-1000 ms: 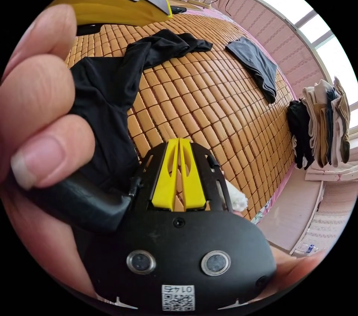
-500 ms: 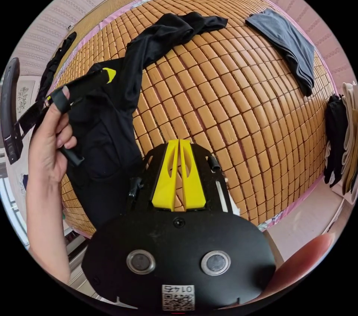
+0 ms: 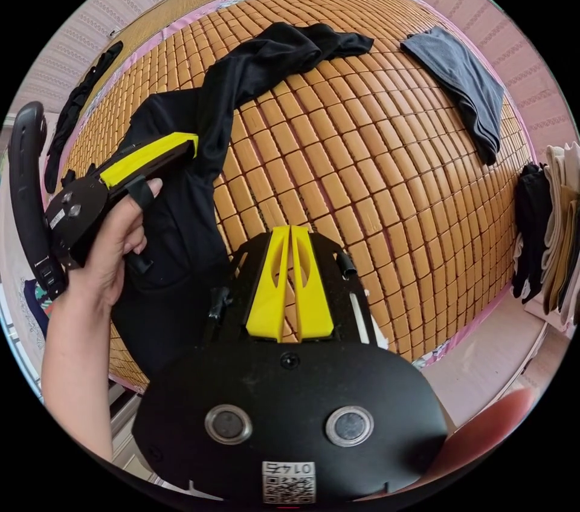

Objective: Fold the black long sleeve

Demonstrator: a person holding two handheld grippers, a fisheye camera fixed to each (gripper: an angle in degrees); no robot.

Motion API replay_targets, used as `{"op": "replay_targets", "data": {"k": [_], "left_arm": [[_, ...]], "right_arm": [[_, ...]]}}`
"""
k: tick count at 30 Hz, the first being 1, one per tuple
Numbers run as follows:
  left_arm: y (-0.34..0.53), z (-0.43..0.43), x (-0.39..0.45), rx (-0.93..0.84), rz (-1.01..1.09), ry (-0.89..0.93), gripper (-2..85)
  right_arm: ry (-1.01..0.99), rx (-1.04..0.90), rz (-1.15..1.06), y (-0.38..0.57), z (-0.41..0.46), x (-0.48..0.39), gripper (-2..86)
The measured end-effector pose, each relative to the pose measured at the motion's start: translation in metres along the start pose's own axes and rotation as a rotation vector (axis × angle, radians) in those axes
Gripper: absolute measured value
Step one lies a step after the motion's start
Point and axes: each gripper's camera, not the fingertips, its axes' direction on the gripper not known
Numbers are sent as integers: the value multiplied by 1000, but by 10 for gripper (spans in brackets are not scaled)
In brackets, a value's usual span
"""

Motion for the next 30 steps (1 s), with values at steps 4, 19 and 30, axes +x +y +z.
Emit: {"op": "replay_targets", "data": {"k": [4, 19, 30], "left_arm": [[-2, 1, 8, 7, 35, -40, -9], [-6, 3, -9, 14, -42, 43, -10], [-8, 3, -25, 10, -66, 97, -10]], "right_arm": [[-6, 3, 10, 3, 0, 10, -9], [6, 2, -26, 27, 8, 41, -8], [-118, 52, -6, 63, 25, 81, -9]]}}
